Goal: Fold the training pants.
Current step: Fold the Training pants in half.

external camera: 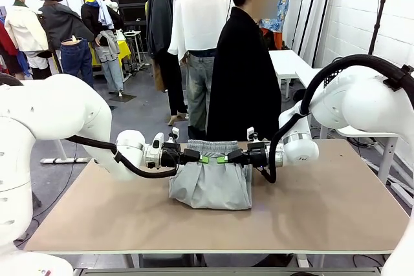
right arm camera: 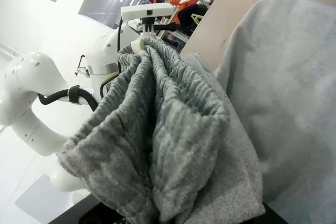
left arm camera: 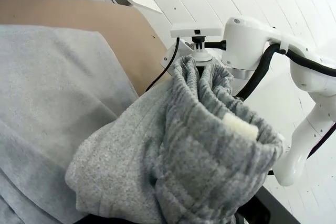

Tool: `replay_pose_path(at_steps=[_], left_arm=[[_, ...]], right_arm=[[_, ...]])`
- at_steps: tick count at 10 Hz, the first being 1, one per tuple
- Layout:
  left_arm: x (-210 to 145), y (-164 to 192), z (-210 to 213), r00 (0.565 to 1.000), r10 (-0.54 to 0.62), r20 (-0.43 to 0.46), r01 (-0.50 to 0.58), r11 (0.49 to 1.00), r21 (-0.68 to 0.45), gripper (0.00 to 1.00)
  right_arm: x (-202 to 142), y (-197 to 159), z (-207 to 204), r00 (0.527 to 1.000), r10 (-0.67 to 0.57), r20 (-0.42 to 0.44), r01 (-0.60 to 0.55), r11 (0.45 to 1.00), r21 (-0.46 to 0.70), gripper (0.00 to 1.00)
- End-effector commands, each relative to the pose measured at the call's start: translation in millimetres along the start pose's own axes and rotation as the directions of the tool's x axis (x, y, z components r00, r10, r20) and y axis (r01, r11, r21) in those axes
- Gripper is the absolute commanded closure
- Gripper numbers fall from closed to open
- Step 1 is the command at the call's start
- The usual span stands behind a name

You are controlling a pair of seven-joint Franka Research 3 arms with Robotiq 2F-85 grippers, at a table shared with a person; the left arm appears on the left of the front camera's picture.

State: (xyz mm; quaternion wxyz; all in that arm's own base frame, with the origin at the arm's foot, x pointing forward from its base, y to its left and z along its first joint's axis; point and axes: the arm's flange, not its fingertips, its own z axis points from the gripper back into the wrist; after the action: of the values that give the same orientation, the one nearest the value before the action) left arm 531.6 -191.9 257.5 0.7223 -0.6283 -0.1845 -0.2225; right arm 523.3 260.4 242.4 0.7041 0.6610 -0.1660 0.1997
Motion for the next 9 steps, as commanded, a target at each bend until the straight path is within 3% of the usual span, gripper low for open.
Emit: replay_pose_path(at_steps=[1,9], left_arm=[[17.4,14.8,0.6,1.0,0.027,-0.007,-0.027,0.999,0.024,1.0],[55.3,39.9,4.1,0.998,0.052,0.018,-0.054,0.996,0.072,1.0]], right_arm=[[21.5,-11.0,1.7,0.999,-0.018,0.027,0.019,0.999,-0.034,1.0],[51.9,-33.5,8.2,0.998,-0.049,0.045,0.052,0.997,-0.055,1.0]])
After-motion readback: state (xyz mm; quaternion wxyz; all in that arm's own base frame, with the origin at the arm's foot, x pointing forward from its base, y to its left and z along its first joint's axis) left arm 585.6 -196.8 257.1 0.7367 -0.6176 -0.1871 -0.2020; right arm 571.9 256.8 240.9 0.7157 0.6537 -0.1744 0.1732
